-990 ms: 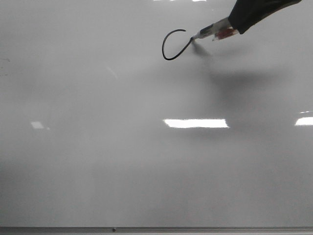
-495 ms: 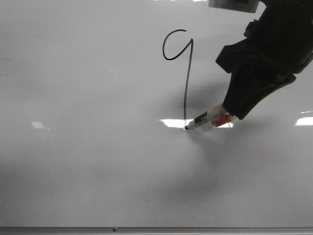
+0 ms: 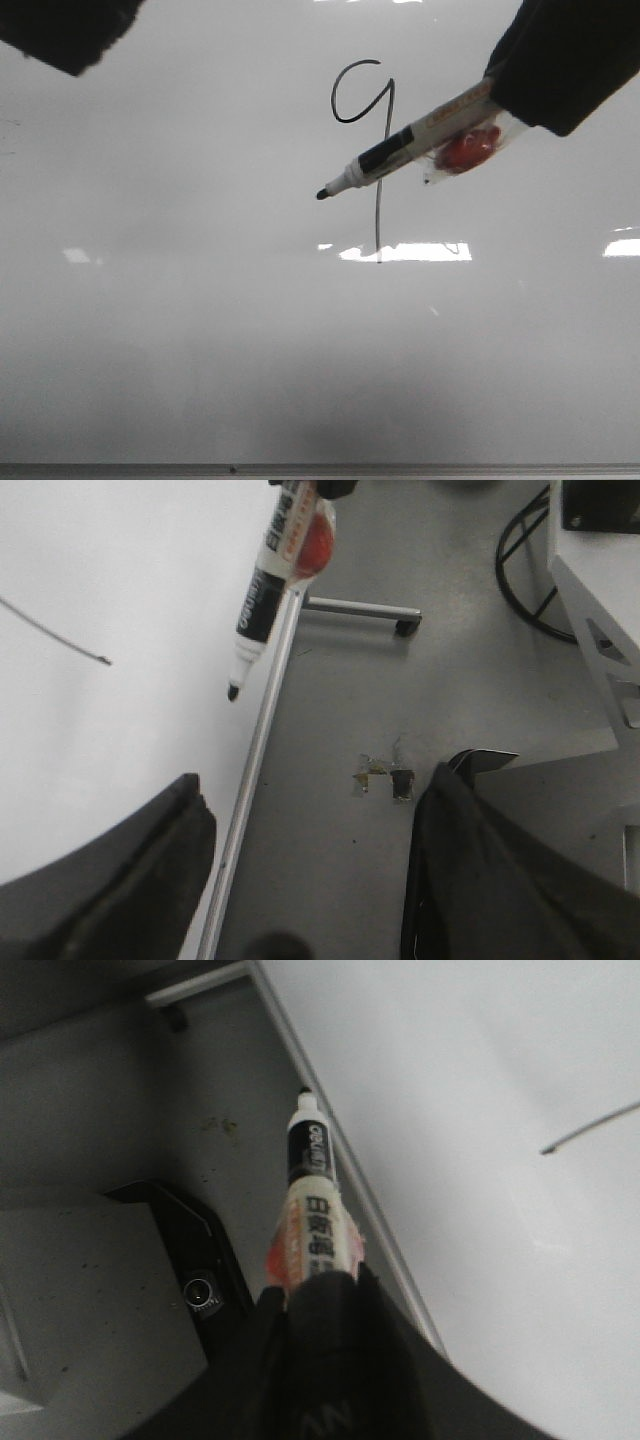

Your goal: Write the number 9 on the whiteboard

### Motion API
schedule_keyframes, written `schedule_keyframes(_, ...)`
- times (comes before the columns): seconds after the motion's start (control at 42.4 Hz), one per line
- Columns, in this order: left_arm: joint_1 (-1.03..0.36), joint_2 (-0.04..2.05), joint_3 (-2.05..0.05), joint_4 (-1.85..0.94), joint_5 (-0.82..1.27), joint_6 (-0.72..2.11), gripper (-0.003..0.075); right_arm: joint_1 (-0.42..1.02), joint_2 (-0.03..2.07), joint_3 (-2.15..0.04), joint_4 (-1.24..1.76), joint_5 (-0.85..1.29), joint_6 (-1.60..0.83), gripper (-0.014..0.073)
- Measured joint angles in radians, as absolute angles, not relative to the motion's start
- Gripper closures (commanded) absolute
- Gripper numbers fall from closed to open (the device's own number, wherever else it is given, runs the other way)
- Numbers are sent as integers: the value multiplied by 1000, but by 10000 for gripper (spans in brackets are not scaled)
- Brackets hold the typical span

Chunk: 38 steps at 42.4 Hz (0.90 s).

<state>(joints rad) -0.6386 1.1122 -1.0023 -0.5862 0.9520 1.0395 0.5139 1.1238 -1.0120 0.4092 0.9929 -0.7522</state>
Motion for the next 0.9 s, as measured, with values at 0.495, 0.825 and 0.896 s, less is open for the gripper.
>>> schedule_keyframes(0.495,-819,1334,-1104,-621,889,1078,279,516,1095,-1012,557,1060,-903,662)
schedule_keyframes(0.825,-823,1381,-1105,-621,878,1078,534,516,1095,-1012,557,1060,-906,662)
schedule_keyframes(0.896,-823,1383,-1105,-621,876,1078,601,516,1095,-1012,560,1062,-906,633)
